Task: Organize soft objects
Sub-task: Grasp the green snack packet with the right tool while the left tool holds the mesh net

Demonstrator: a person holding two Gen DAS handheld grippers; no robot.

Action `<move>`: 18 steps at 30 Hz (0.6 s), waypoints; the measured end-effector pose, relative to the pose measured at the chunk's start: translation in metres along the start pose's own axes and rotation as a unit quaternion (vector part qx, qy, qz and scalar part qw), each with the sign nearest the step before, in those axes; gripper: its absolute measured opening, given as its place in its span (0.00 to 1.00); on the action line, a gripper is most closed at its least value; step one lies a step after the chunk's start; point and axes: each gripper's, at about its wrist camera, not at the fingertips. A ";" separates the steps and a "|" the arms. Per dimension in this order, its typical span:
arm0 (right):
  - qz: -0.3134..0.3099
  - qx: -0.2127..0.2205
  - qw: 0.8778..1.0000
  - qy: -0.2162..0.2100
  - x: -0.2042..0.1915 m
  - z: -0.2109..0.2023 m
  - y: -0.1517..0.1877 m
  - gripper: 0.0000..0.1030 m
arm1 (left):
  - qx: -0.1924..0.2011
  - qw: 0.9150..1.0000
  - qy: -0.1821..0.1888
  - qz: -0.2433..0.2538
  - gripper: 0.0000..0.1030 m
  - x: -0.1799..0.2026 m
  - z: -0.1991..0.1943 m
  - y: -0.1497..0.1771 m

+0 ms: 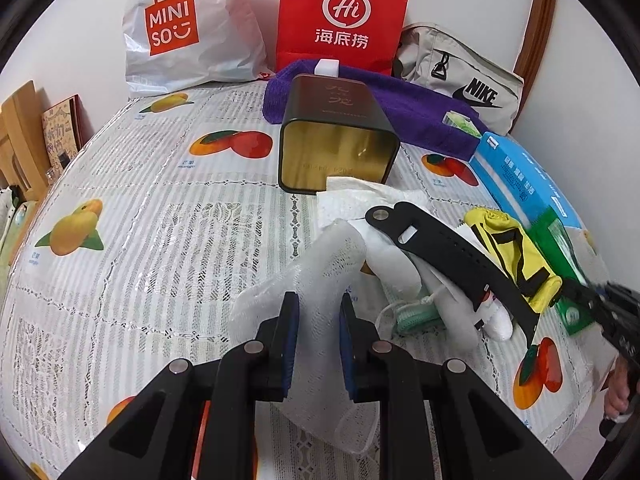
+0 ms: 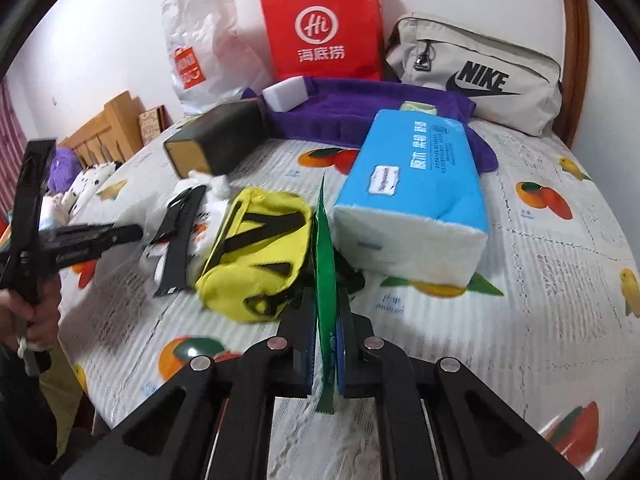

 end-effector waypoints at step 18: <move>0.056 -0.010 0.997 0.054 0.023 -0.040 0.031 0.06 | 0.007 1.000 0.004 -0.024 0.11 -0.008 -0.023 -0.001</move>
Point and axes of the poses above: each gripper's, at about its wrist camera, not at the fingertips, and z roughly the way its jaws point, x to its right, y to its underside, and after that the axes turned 7 degrees about -y, right-handed
